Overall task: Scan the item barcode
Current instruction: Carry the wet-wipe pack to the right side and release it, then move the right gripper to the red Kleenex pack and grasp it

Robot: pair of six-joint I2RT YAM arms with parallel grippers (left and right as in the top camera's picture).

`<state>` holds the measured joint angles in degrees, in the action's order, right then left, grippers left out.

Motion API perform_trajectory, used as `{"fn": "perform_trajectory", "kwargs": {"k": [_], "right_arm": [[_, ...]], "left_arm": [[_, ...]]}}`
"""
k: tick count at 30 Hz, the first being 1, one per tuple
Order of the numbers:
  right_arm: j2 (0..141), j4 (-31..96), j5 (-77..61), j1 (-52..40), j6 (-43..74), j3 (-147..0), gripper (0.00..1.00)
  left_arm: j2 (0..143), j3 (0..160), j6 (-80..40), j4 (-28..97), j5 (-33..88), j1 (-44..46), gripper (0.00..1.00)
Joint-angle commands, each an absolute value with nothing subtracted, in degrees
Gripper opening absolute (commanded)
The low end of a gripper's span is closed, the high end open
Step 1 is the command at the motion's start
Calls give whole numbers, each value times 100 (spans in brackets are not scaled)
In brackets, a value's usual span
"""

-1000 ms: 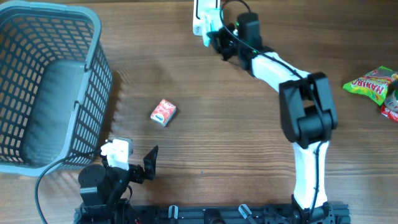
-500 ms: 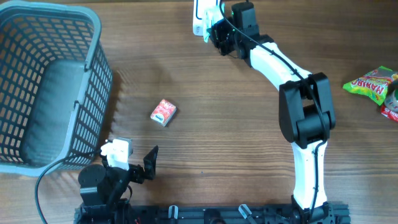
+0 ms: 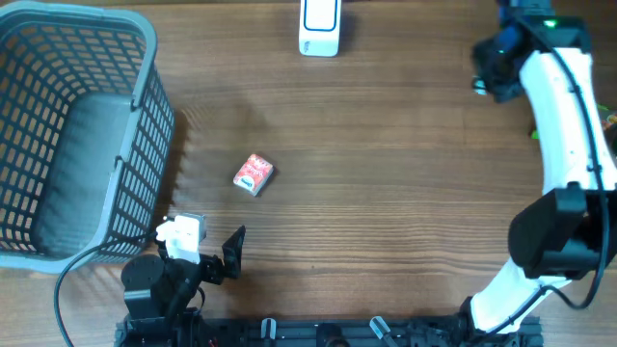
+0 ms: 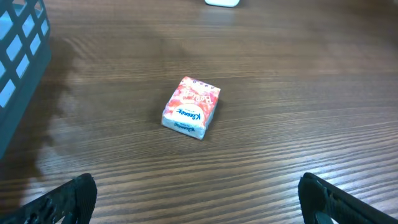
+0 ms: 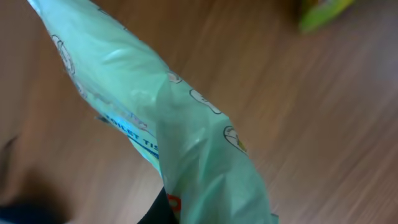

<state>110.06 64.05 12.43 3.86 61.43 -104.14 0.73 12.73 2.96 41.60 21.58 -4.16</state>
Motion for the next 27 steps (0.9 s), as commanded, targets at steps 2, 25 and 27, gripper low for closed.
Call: {"fn": "perform_trajectory", "kwargs": {"k": [2,25,27], "right_arm": [[11480,5642,1374,987,4899,-9697,5],[11688,6949,-1205,-856,722,-10822,98],[11688,6967,-1262,-1341,770,-10656,90]], "left_arm": [[27,1275,386,4145,2250,-397,100],[27,1275,386,4145,2250,-397,100],[27,1275,386,4145,2250,-397,100]]}}
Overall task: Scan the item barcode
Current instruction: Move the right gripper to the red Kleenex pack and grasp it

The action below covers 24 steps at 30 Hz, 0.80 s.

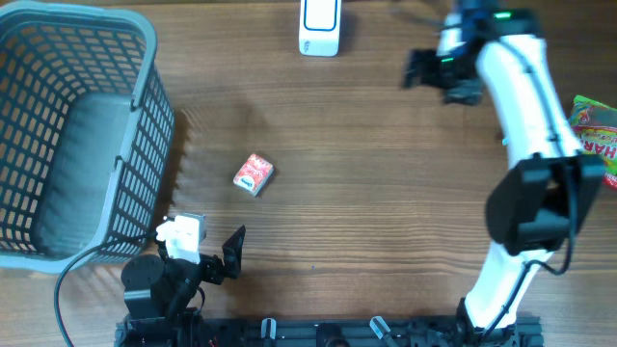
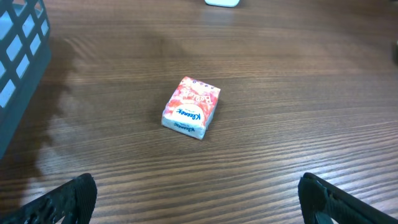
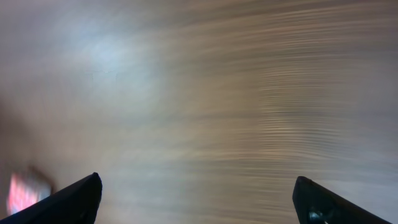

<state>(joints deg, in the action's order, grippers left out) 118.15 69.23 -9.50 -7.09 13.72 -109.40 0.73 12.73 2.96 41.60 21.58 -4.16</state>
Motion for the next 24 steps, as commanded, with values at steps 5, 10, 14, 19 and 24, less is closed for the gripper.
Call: {"fn": "perform_trajectory", "kwargs": {"k": [5,10,14,19,24], "right_arm": [[11688,6333,-1837,-2499,456,-10077,80],[11690,4582,-1942,-3417,-237,-8930,90],[11690,3282,-1938,-3699,-346,-8453,71],[11690,2727,-2080,-3782,-532,-8329,74],[11773,2449,-3017,-3782,-587,-8318,73]], "left_arm": [[27,1275,388,4147,2250,-397,100],[27,1275,386,4145,2250,-397,100],[27,1275,386,4147,2250,-397,100],[27,1275,386,4145,2250,-397,100],[27,1275,386,4145,2250,-397,100]]}}
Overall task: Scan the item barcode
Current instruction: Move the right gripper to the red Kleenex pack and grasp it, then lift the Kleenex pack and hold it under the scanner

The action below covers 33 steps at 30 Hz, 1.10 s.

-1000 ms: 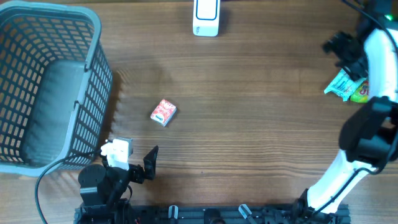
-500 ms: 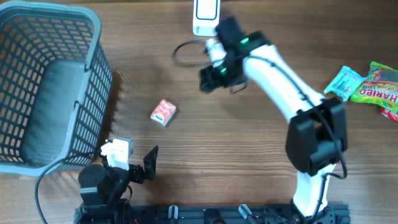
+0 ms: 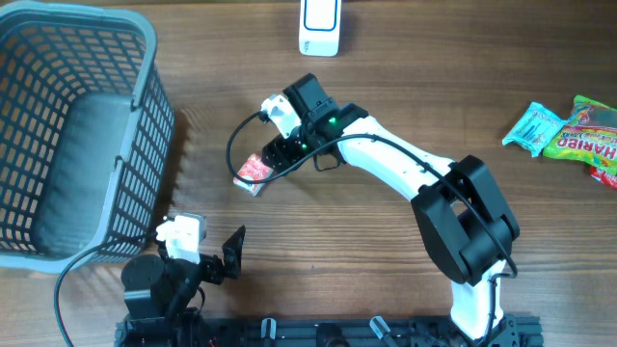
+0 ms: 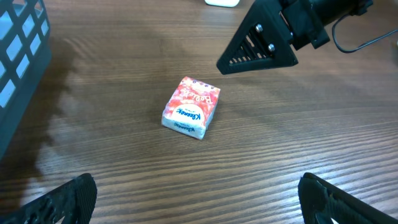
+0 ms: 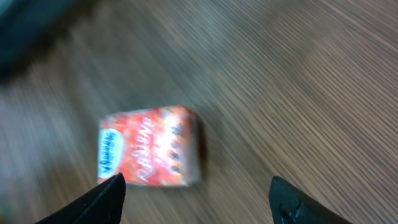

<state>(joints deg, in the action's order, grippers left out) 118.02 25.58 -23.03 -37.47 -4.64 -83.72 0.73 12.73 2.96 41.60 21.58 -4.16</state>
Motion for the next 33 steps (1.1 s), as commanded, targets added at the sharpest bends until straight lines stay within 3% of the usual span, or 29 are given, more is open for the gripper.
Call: {"fn": "perform_trajectory", "kwargs": {"k": [1,17,18,19,20,21,22,28,31,33], "right_arm": [[11837,2447,-3098,-3782,-578,-8318,73],[12623,2167,-3033,-4023,-298,-8318,69],[12626,2189,-2971,-4053,-301,-8318,62],[12626,2215,-2884,-4086,-298,-8318,49],[12626,2283,-2716,-4125,-294,-8318,27],[12626,2342,-2587,-4130,-281,-8318,11],[12626,2388,-2475,-4128,-276,-8318,6],[12291,2576,-2491,-3723,-307,-8359,4],[11607,2668,-3647,-3288,-611,-8377,4],[11026,2989,-5004,-2941,-1411,-8377,4]], "left_arm": [[27,1275,386,4145,2250,-397,100],[27,1275,386,4145,2250,-397,100],[27,1275,386,4145,2250,-397,100],[27,1275,386,4145,2250,-397,100],[27,1275,386,4145,2250,-397,100],[27,1275,386,4145,2250,-397,100],[27,1275,386,4145,2250,-397,100],[27,1275,386,4145,2250,-397,100],[27,1275,386,4145,2250,-397,100],[27,1275,386,4145,2250,-397,100]]}}
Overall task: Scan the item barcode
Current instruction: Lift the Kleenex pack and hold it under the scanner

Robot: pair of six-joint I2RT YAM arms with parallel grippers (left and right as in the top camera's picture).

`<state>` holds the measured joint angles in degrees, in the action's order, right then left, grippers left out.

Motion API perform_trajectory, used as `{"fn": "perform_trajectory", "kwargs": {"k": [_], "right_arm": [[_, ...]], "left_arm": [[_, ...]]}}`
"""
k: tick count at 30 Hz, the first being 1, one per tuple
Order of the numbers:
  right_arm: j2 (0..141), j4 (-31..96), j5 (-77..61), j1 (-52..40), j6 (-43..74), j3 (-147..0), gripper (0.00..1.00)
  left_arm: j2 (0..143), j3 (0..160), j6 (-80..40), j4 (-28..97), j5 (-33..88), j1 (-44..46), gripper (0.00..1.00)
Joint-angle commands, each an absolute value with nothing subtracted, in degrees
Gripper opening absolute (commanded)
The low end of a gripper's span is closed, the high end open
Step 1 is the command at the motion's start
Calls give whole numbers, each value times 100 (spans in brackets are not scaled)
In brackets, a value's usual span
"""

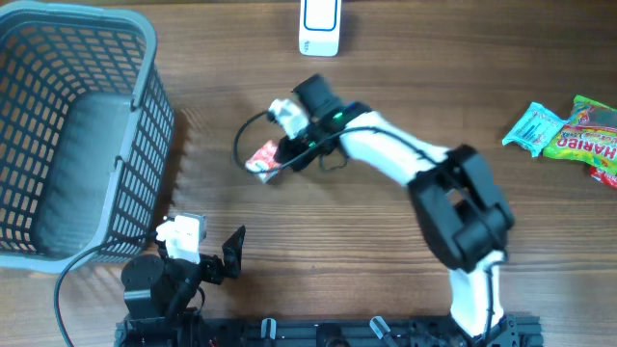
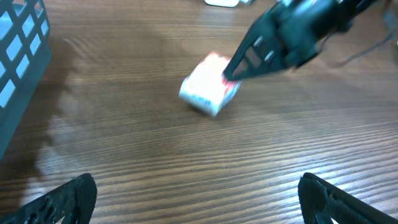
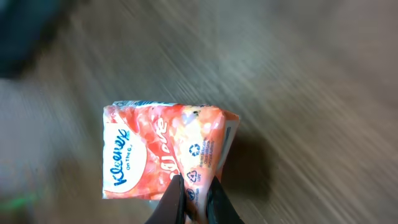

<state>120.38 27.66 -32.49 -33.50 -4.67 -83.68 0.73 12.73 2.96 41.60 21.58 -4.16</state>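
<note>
A small red-and-white Kleenex tissue pack [image 3: 163,155] is pinched at its near edge by my right gripper [image 3: 194,194], which is shut on it. From overhead the pack [image 1: 260,157] sits at table centre-left with the right gripper [image 1: 280,154] on it. In the left wrist view the pack [image 2: 206,91] looks blurred and raised off the wood. A white barcode scanner [image 1: 319,26] stands at the far table edge. My left gripper [image 2: 199,193] stays open near the front edge, nothing between its fingers.
A grey plastic basket [image 1: 72,125] fills the left side of the table. Snack packets [image 1: 569,130] lie at the far right edge. The right arm [image 1: 405,159] stretches across the table's middle.
My right gripper was open just above the tissue pack; now it is shut on the pack's edge, and the pack has shifted slightly up and right. The left arm has not moved.
My right gripper was first at the far right holding a pale green packet. Then it was open and empty over the back of the table, with packets lying at the right. Then it hovered open over the tissue pack, and now it grips it.
</note>
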Motion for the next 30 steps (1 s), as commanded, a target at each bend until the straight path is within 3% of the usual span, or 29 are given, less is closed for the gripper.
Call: {"fn": "perform_trajectory", "kwargs": {"k": [1,4,8,12,16,26,28,30], "right_arm": [[10842,3183,-5483,-2836,-1804,-8377,4],[10285,4084,-6667,-2506,-3459,-8377,4],[9979,4729,-6576,-2392,-4729,-8377,5],[9950,4587,-6753,-2392,-5881,-8377,4],[9950,3684,-8941,-2392,-7435,-8377,4],[9909,3369,-9297,-2532,-7454,-8377,4],[9909,3367,-9295,-2532,-6945,-8377,4],[9911,3363,-9249,-2532,-5673,-8377,4]], "left_arm": [[27,1275,386,4145,2250,-397,100],[27,1275,386,4145,2250,-397,100],[27,1275,386,4145,2250,-397,100],[27,1275,386,4145,2250,-397,100],[27,1275,386,4145,2248,-397,100],[27,1275,388,4145,2250,-397,100],[27,1275,386,4145,2250,-397,100],[27,1275,386,4145,2250,-397,100]]}}
